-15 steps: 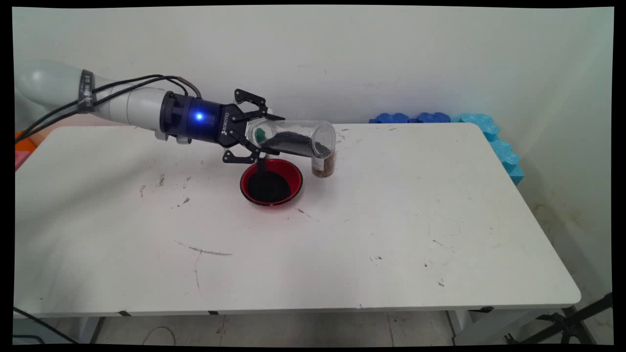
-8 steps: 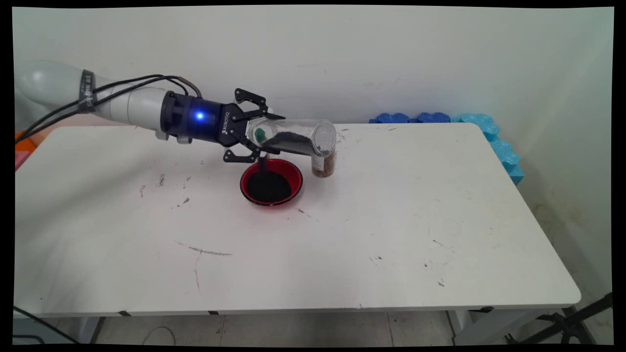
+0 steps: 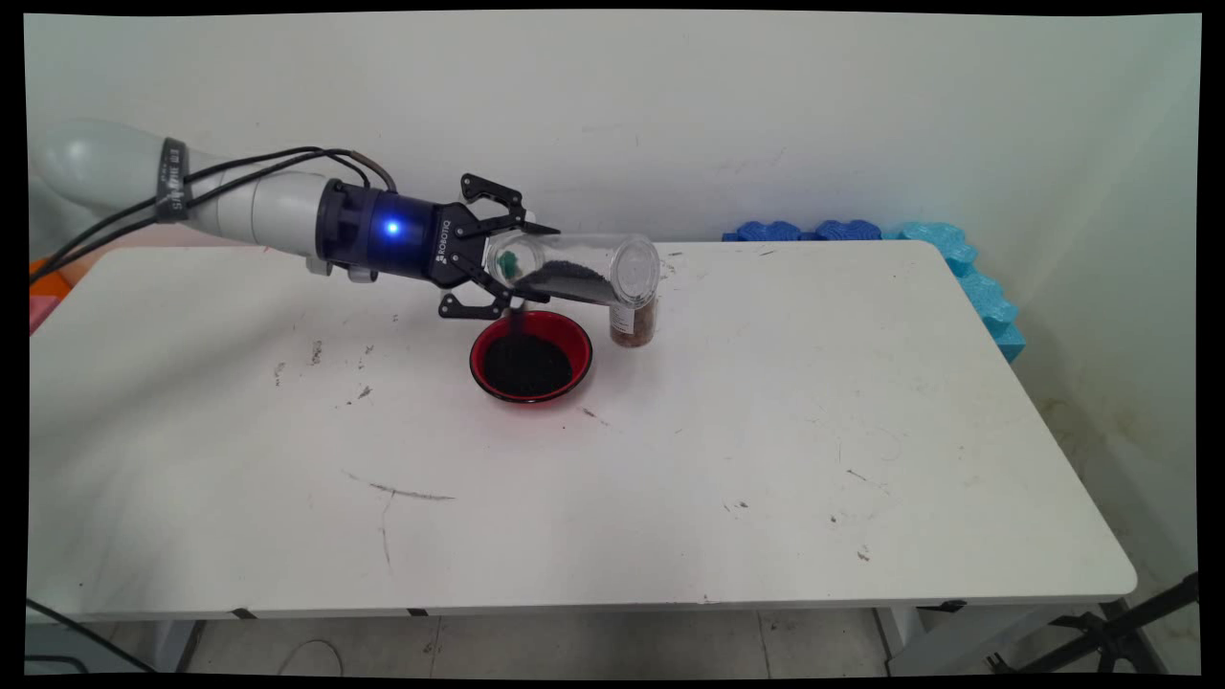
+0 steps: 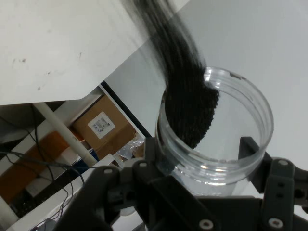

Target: Pour the black seasoning powder in the red bowl

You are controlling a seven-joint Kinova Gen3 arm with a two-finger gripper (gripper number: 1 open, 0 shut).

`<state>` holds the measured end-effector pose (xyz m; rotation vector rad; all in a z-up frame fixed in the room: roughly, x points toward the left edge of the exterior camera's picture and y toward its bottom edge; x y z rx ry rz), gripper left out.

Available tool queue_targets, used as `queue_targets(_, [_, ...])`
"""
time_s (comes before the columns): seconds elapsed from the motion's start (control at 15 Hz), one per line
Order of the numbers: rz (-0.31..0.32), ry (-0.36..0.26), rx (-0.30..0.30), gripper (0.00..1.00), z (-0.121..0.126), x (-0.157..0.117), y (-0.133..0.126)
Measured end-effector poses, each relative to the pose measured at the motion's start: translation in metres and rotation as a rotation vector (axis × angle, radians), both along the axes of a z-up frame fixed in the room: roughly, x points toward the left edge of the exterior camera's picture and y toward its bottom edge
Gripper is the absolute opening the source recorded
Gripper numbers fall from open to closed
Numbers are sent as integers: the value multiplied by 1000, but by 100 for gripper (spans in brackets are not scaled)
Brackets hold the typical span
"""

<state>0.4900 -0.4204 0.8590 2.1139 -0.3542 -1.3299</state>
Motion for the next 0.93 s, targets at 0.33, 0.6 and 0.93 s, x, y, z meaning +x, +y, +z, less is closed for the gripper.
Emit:
queue_targets(0.33, [-13, -17, -28, 0, -1, 0, -1])
queue_targets(0.6, [-40, -47, -80, 0, -1, -1, -3])
queue_targets(0.93, [-103, -123, -201, 0, -1, -1, -4])
